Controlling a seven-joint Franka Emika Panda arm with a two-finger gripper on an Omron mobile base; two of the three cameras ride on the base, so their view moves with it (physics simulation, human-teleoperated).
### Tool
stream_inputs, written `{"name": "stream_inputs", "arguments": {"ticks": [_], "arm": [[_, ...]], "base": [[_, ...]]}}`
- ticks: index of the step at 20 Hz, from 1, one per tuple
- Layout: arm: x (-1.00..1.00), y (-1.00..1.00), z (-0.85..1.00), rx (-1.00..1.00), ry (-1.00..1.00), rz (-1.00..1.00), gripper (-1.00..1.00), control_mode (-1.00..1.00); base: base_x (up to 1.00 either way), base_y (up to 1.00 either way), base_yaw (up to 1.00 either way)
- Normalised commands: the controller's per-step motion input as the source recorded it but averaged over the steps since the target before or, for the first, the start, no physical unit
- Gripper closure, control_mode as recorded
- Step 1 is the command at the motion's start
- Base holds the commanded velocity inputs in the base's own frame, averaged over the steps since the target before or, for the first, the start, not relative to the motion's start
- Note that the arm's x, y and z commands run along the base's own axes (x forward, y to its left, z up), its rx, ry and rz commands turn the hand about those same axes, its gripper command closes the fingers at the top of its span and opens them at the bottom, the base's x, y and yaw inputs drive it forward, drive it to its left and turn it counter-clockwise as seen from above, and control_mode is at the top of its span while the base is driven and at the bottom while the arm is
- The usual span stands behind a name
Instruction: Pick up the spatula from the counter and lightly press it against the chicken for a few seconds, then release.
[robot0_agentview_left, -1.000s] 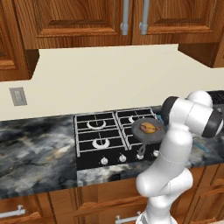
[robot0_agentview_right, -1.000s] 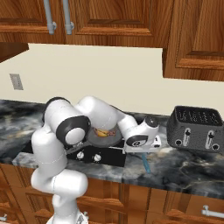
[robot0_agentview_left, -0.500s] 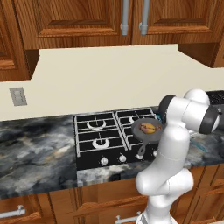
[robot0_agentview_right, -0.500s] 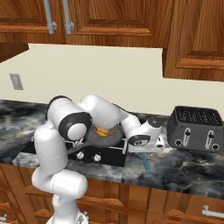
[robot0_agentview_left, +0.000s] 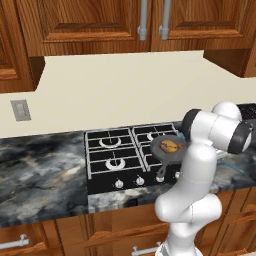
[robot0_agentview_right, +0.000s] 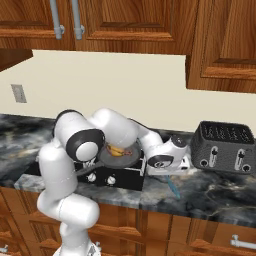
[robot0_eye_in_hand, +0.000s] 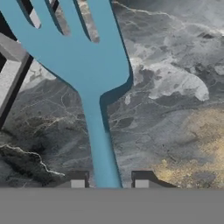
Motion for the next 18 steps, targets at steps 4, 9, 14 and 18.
{"name": "stream_inputs", "arguments": {"ticks": [4, 9, 14, 18], "arm": [[-0.30, 0.09, 0.03, 0.00, -0.10, 0.05, 1.00, -1.00], [-0.48, 0.09, 0.28, -0.03, -0.26, 0.02, 1.00, -1.00], [-0.27, 0.00, 0.71, -0.03, -0.18, 0.04, 1.00, -1.00], [-0.04, 0.00, 0.77, -0.02, -0.05, 0.06, 1.00, -1.00]], "base": [[0.00, 0.00, 0.00], [0.00, 0.00, 0.00], [0.00, 0.00, 0.00], [0.00, 0.00, 0.00]]}}
